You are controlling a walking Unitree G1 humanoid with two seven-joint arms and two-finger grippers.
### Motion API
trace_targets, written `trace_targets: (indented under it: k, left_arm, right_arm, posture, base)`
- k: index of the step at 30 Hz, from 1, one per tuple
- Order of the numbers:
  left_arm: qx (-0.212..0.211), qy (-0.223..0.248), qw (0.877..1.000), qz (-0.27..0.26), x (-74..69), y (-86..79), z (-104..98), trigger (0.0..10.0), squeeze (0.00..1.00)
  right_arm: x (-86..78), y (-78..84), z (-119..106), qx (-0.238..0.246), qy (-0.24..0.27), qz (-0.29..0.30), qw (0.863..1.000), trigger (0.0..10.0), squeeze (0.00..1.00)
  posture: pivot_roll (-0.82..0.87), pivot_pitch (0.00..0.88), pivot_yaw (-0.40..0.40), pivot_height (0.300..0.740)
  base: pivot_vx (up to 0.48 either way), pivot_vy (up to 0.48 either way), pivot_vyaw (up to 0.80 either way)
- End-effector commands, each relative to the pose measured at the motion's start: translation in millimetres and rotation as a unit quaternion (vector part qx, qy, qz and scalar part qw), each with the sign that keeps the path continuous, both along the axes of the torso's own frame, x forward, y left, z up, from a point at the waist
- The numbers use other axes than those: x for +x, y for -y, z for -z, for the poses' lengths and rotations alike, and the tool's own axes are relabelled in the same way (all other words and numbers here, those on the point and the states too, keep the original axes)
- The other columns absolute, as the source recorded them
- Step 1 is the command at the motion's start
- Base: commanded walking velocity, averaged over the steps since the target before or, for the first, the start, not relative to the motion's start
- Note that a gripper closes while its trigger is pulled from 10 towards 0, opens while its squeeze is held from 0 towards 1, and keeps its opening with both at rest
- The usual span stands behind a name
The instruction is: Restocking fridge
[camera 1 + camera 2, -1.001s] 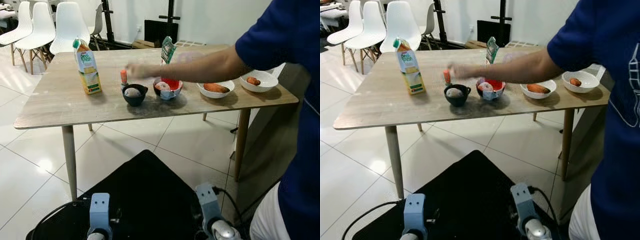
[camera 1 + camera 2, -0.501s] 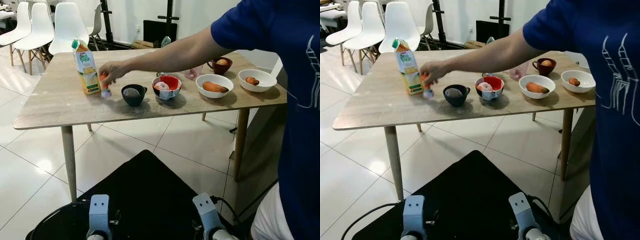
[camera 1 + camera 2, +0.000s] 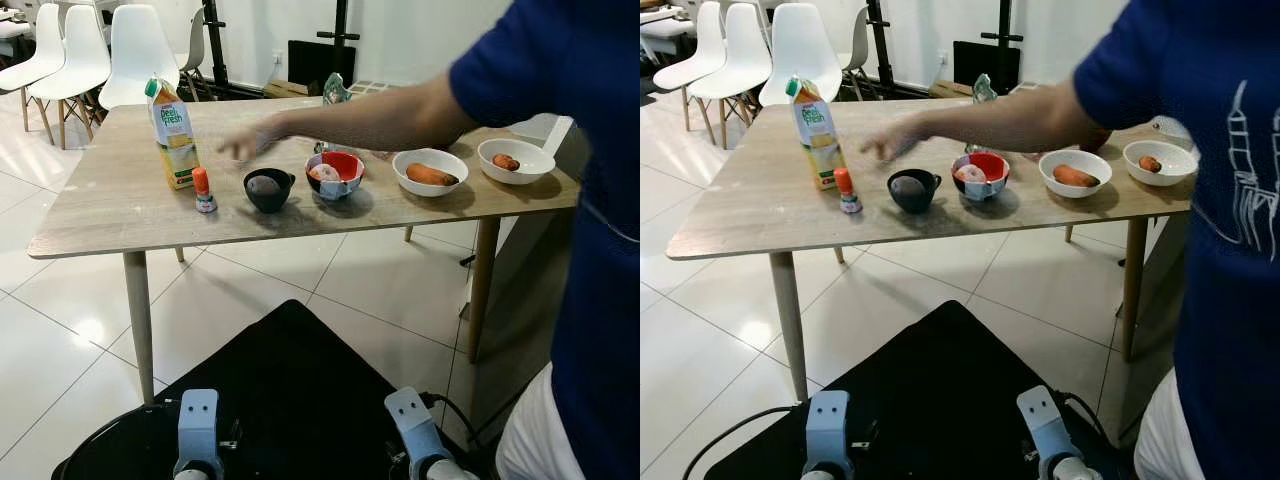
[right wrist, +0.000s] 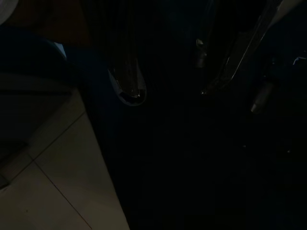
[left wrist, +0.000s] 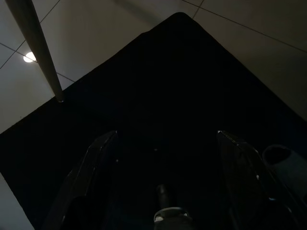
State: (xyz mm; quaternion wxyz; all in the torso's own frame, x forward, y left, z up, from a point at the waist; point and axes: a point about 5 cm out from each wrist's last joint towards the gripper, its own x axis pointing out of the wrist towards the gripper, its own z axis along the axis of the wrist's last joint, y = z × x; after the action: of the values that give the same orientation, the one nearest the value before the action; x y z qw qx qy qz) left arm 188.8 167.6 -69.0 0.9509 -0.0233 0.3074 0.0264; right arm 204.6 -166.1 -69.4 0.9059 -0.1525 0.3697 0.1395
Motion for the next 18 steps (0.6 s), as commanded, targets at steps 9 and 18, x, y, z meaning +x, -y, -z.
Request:
trace_targets:
  k: [9,18]
  left_arm:
    - [0.000,-0.001,1.000,0.002,-2.0,-4.1,0.4,10.0,0.00]
    - [0.001,0.000,1.000,0.005,-1.6,-4.3,0.0,10.0,0.00]
  right_arm:
    - [-4.7,-0.6,2.6,-0.002,-0.005,0.001,1.000,10.0,0.00]
    - [-4.6,-0.7,2.6,-0.002,-0.005,0.000,1.000,10.0,0.00]
  posture:
    - [-0.15,0.035,0.013,0.719]
    - [-0.15,0.036,0.013,0.719]
  base:
    - [0.388,0.000,0.00]
    - [0.405,0.000,0.00]
